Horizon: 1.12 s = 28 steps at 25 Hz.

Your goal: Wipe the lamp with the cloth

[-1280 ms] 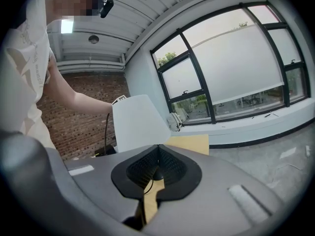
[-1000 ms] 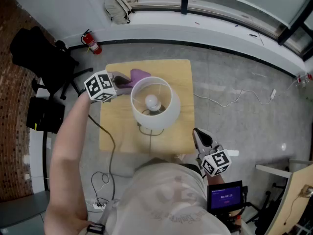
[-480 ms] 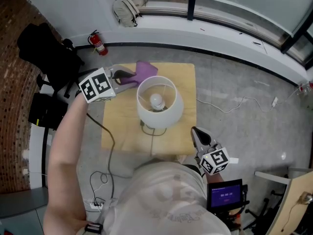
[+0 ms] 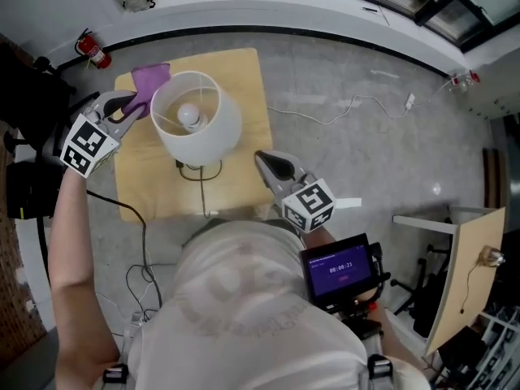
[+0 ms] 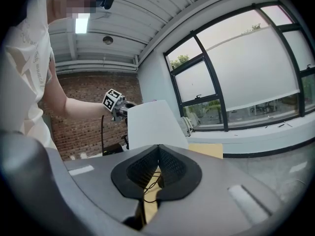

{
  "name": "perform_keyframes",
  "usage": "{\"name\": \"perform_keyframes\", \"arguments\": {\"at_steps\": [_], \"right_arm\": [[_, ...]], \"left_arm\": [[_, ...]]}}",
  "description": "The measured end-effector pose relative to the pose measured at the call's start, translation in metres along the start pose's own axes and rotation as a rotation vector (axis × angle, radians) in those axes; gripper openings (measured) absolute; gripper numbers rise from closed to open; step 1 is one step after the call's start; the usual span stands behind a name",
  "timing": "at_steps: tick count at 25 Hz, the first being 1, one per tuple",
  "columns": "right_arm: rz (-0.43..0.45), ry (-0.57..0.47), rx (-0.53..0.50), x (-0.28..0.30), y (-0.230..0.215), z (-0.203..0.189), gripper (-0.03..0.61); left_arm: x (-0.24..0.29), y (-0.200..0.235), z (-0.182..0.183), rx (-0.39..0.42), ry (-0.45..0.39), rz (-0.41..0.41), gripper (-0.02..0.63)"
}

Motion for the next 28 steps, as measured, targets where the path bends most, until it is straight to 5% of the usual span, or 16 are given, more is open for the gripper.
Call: {"name": "perform_keyframes", "arguments": {"at_steps": [7, 20, 28], "right_arm": [[-0.011, 0.01, 0.004, -0.006, -0.001, -0.007, 0.014], [-0.029, 0.008, 0.007, -0.01, 0.004, -0.008, 0.014], [-0.008, 0.006, 0.005, -0.007, 0.015, -0.008, 0.014]], "left_arm": [[0.031, -0.013, -0.025, -0.033, 0.048, 0.063, 0.068], [0.056, -0.044, -0.091, -0.14, 0.222, -0.006, 0.069], [0.022, -0.072, -0.082, -0.504, 0.13, 0.083, 0.069]]}}
Point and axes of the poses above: the fingertips, and each gripper's own axes: x forward along the fingers, y to its left, z out of its top, the point moved 6 cm from there along -x, backward along the fingers, and after that the axes turned 5 degrees about -z, right-handed, at the moved point
